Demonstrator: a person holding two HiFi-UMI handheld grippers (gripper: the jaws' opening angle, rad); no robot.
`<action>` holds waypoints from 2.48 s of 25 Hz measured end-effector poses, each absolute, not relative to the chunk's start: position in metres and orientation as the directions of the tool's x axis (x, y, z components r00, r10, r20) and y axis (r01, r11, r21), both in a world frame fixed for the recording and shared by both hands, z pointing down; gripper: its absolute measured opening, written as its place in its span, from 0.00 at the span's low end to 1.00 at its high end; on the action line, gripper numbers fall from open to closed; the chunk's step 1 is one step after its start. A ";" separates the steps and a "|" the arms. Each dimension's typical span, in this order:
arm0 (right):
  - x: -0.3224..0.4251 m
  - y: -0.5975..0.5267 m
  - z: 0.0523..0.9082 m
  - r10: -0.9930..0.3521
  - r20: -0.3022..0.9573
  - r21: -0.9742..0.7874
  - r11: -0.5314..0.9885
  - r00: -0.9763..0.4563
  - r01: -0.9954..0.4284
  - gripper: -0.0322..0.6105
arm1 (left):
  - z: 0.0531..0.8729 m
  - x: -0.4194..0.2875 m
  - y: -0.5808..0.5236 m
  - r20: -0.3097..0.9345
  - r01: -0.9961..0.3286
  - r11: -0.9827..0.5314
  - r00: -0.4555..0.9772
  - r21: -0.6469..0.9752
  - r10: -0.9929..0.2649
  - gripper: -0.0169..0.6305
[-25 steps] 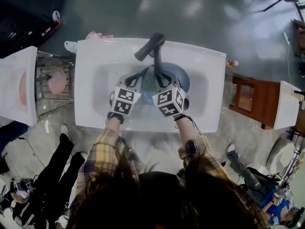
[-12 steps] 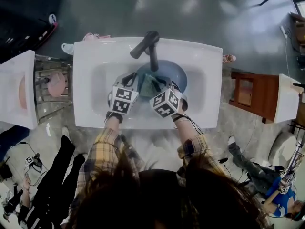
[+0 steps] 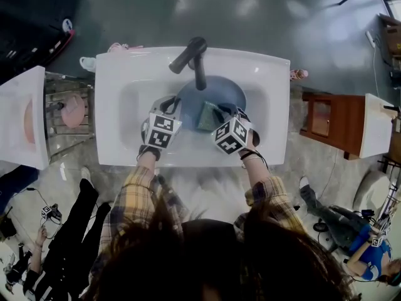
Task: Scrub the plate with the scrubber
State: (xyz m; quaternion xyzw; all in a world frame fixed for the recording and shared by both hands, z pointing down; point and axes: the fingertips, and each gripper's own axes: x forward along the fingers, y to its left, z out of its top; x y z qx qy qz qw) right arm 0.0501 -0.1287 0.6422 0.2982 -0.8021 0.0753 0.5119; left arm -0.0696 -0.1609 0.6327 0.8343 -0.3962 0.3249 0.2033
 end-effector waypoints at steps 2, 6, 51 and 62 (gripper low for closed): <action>0.062 -0.132 0.641 -0.409 0.867 0.205 0.812 -0.283 -0.546 0.17 | 0.634 -0.067 -0.160 0.709 -0.786 -0.613 0.478 0.081 -0.519 0.08; 0.086 -0.147 0.635 -0.439 0.862 0.261 0.813 -0.253 -0.520 0.17 | 0.637 -0.062 -0.161 0.718 -0.775 -0.630 0.472 0.061 -0.512 0.09; 0.010 -0.160 0.625 -0.513 0.793 0.395 0.844 -0.330 -0.363 0.18 | 0.652 -0.058 -0.149 0.785 -0.811 -0.569 0.438 0.134 -0.438 0.10; 0.081 -0.149 0.640 -0.493 0.835 0.355 0.822 -0.245 -0.445 0.18 | 0.652 -0.055 -0.149 0.783 -0.792 -0.599 0.448 0.122 -0.432 0.11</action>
